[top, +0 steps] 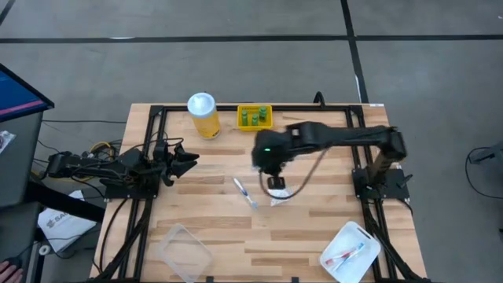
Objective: Pick & Place Travel size toiletries
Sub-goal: Put the blue toothbrush into the white bin
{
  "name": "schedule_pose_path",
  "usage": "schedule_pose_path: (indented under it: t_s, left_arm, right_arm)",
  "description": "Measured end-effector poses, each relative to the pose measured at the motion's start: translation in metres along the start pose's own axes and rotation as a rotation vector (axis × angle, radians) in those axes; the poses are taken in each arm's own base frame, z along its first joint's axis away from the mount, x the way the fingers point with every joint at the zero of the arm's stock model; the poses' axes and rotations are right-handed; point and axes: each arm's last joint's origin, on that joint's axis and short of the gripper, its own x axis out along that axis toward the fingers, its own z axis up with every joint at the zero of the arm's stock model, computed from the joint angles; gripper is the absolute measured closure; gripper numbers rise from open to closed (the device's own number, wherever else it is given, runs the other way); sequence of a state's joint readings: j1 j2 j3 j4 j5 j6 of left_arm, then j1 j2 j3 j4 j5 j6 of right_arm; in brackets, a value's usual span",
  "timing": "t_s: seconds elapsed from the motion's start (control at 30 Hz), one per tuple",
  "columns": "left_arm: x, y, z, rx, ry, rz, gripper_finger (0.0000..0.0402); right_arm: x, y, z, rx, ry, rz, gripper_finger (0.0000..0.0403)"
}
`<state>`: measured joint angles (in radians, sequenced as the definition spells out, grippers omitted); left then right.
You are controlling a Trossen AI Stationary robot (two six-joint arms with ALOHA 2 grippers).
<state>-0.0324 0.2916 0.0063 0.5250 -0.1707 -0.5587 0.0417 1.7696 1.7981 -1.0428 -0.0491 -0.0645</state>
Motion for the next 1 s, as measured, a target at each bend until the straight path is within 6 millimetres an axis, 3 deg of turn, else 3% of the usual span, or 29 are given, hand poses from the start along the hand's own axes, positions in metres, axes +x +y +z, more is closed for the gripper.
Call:
schedule_pose_path:
  t_s: [0.23, 0.47, 0.67, 0.8, 1.0]
  left_arm:
    - [0.0, 0.0, 0.0, 0.0, 0.0, 0.0, 0.023]
    - [0.0, 0.0, 0.0, 0.0, 0.0, 0.0, 0.023]
    - [0.0, 0.0, 0.0, 0.0, 0.0, 0.0, 0.023]
    - [0.0, 0.0, 0.0, 0.0, 0.0, 0.0, 0.023]
    - [0.0, 0.0, 0.0, 0.0, -0.001, 0.0, 0.023]
  right_arm:
    - [-0.081, 0.059, -0.014, 0.098, -0.164, 0.145, 0.0366]
    - [-0.126, 0.125, -0.051, 0.104, -0.092, 0.288, 0.0371]
    - [-0.13, 0.182, -0.084, 0.147, 0.059, 0.262, 0.0364]
    - [-0.116, 0.22, -0.108, 0.088, 0.229, 0.209, 0.0368]
    - [-0.086, 0.27, -0.14, -0.163, 0.396, 0.13, 0.036]
